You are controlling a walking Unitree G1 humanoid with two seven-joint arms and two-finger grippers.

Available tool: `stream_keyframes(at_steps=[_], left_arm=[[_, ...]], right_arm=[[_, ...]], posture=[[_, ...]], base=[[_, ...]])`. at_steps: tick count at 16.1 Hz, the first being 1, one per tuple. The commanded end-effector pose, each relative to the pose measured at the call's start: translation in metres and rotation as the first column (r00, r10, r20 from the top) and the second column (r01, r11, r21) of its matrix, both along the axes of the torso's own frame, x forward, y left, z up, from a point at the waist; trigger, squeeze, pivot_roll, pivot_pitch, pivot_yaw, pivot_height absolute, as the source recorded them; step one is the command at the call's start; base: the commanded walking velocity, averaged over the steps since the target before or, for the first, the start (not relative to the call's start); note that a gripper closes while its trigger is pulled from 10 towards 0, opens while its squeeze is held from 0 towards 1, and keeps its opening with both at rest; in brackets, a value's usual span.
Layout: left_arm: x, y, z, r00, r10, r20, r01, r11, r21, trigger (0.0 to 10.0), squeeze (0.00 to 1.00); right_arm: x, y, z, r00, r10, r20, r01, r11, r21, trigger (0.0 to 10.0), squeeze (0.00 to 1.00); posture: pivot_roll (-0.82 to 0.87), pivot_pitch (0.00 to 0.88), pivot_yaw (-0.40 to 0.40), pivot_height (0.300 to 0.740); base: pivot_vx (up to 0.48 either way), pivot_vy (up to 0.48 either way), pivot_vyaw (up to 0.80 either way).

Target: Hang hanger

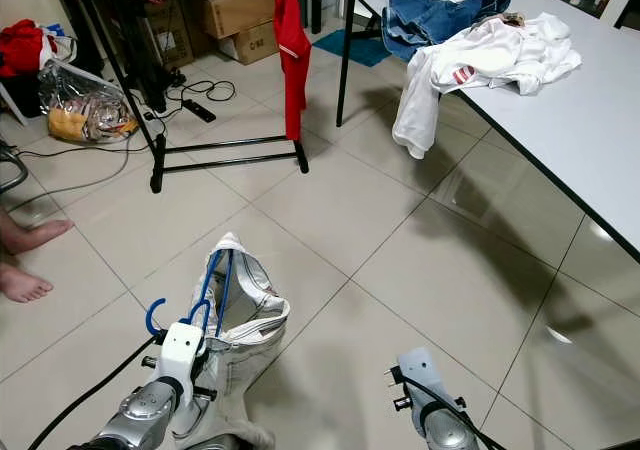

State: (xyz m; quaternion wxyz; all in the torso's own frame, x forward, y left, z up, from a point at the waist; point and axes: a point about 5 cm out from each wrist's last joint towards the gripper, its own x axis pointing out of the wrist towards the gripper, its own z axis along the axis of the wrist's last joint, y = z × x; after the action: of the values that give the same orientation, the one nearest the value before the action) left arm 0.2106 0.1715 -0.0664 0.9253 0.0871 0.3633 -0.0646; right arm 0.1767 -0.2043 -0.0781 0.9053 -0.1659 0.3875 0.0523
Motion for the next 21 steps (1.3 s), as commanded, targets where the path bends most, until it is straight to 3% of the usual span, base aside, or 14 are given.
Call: stream_keyframes(at_steps=[1,18,21], left_arm=[[0.0048,-0.0009,0.0031,1.000,-0.009,0.021,0.009,1.000,0.005,10.0,0.00],[0.0014,0.0014,0.0011,1.000,-0.001,0.010,0.001,1.000,0.011,10.0,0.00],[0.0014,0.0015,0.0011,1.000,-0.001,0.009,0.001,1.000,0.010,10.0,0.00]], right_arm=[[0.0020,-0.0007,0.0016,1.000,0.018,0.013,-0.018,1.000,-0.004,10.0,0.00],[0.0050,0.0037,0.0030,0.996,0.080,0.026,-0.079,0.996,-0.037,10.0,0.00],[0.0054,0.0048,0.0031,0.996,0.080,0.030,-0.079,0.996,-0.031,10.0,0.00]], posture=[[-0.02,0.000,0.019,0.740],[-0.01,0.000,0.014,0.740],[-0.01,0.000,0.015,0.740]], base=[[0.000,0.000,0.00],[0.000,0.000,0.00],[0.000,0.000,0.53]])
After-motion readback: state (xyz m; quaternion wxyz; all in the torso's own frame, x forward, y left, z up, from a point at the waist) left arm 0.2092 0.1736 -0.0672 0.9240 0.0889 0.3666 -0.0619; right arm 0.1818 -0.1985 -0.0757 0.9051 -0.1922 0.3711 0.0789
